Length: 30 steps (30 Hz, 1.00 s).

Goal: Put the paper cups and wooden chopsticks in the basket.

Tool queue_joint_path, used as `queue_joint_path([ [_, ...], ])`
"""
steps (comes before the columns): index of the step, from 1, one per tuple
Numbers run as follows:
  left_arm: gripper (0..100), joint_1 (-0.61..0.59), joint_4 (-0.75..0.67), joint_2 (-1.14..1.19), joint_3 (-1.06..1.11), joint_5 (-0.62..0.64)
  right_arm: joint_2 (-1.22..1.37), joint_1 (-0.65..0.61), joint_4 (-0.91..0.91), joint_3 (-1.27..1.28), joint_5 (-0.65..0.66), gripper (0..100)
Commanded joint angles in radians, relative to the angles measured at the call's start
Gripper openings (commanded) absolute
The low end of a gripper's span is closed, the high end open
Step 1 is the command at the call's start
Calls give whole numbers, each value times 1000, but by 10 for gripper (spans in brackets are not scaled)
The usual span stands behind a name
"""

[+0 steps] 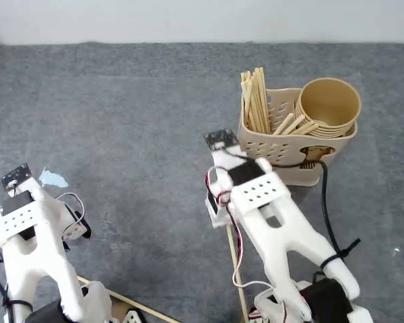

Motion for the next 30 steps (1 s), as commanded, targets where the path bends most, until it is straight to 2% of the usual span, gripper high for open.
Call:
queue_joint_path([
  [1,167,0,-12,-40,-13,-8,1,-1,105,-187,5,8],
  [9,167,0,-12,-40,-45,-9,1,-1,317,-548,6,8],
  [15,169,25,-14,-37,-90,-11,1,7,397,-815,9,8],
  [22,170,132,-89,-32,-73,-11,2,51,371,-1111,84,8],
  [30,170,153,-195,-34,-15,-9,2,272,107,-1235,126,8],
])
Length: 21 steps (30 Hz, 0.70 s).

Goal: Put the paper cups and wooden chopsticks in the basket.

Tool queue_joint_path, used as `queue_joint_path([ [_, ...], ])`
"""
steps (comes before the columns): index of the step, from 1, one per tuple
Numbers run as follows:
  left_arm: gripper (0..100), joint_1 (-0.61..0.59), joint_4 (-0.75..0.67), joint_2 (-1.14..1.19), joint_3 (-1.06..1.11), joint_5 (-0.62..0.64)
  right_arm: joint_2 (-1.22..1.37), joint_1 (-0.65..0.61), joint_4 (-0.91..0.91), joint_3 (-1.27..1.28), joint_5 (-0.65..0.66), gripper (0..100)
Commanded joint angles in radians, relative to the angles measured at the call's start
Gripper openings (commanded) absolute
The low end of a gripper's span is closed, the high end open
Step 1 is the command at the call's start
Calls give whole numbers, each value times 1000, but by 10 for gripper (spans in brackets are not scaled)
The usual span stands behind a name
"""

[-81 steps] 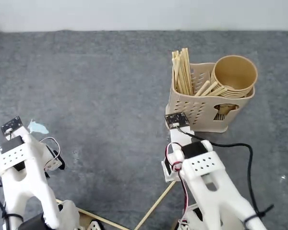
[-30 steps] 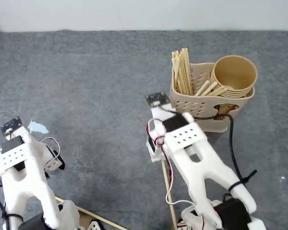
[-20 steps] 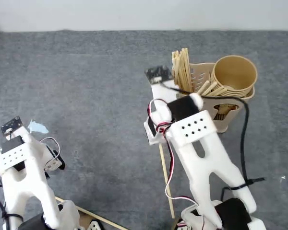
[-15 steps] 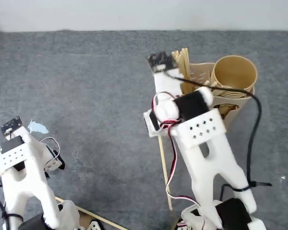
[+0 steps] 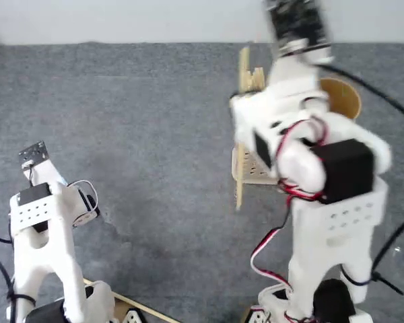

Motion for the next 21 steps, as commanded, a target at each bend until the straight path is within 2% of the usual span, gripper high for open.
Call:
queue_joint_path([
  [1,170,6,-29,-32,-4,-8,2,91,-136,-52,8,8],
  [6,170,6,-38,-32,18,-8,2,130,-285,-52,6,8],
  [10,169,6,-101,-32,54,-8,12,131,-384,-52,9,8],
  [18,169,6,-110,-32,59,-8,13,133,-400,63,14,8],
  [21,169,6,-112,-32,59,-8,10,131,-392,129,68,9],
])
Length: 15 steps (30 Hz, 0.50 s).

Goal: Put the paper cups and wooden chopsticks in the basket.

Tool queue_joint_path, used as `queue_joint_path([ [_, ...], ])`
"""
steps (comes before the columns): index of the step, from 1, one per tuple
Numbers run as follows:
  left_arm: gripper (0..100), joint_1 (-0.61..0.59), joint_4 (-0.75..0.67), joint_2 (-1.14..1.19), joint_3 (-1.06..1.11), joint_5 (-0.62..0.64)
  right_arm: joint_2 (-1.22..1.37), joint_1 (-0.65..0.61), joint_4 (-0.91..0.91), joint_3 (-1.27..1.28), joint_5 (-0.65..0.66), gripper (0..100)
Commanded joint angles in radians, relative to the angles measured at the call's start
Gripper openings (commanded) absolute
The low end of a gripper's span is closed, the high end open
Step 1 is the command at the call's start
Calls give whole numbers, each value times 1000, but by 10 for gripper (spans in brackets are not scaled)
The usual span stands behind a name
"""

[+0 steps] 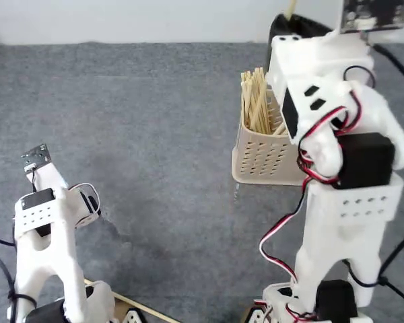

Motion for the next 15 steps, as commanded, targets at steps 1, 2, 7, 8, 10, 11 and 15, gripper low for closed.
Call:
queue_joint_path([
  [1,169,6,-14,-32,-5,-8,7,8,-24,51,66,9],
  [2,169,6,-14,-32,-5,-8,7,8,-25,63,74,10],
  [7,169,6,-14,-32,-5,-8,4,10,-16,72,81,72],
  [8,169,6,-14,-32,-5,-8,4,10,-19,71,81,95],
  [10,169,6,-14,-32,-5,-8,4,10,-25,71,81,115],
  [11,169,6,-14,-32,-5,-8,5,10,-25,71,81,110],
  [15,168,6,-14,-32,-4,-8,16,39,-51,72,78,61],
])
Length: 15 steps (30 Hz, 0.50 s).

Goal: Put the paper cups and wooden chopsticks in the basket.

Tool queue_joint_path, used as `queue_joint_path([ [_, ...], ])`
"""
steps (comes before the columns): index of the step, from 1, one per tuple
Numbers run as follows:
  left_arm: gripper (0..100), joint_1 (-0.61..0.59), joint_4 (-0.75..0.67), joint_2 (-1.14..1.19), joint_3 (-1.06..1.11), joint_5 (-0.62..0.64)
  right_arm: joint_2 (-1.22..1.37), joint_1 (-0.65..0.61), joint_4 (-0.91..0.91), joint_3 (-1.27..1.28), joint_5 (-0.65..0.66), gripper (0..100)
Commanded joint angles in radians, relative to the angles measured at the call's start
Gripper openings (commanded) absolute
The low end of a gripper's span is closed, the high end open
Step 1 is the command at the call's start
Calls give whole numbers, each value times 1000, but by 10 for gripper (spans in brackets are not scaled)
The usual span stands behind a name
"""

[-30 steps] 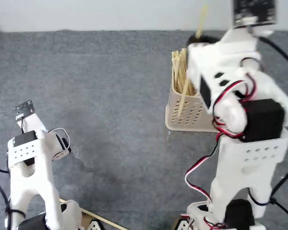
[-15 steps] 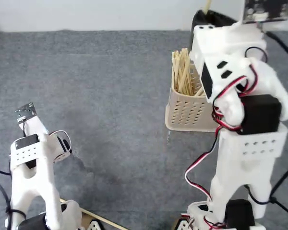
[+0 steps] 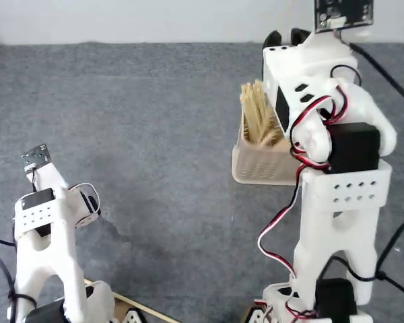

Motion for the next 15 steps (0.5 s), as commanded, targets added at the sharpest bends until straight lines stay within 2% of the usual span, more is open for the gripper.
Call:
queue_joint_path([
  [1,168,6,-14,-32,-4,-8,-1,41,-58,3,8,50],
  [6,168,6,-14,-32,-4,-8,-16,61,-64,5,12,42],
  [9,168,6,-14,-32,-4,-8,-28,54,-1,2,12,42],
  [15,167,-2,-9,-40,-7,-8,-64,-74,291,5,11,42],
])
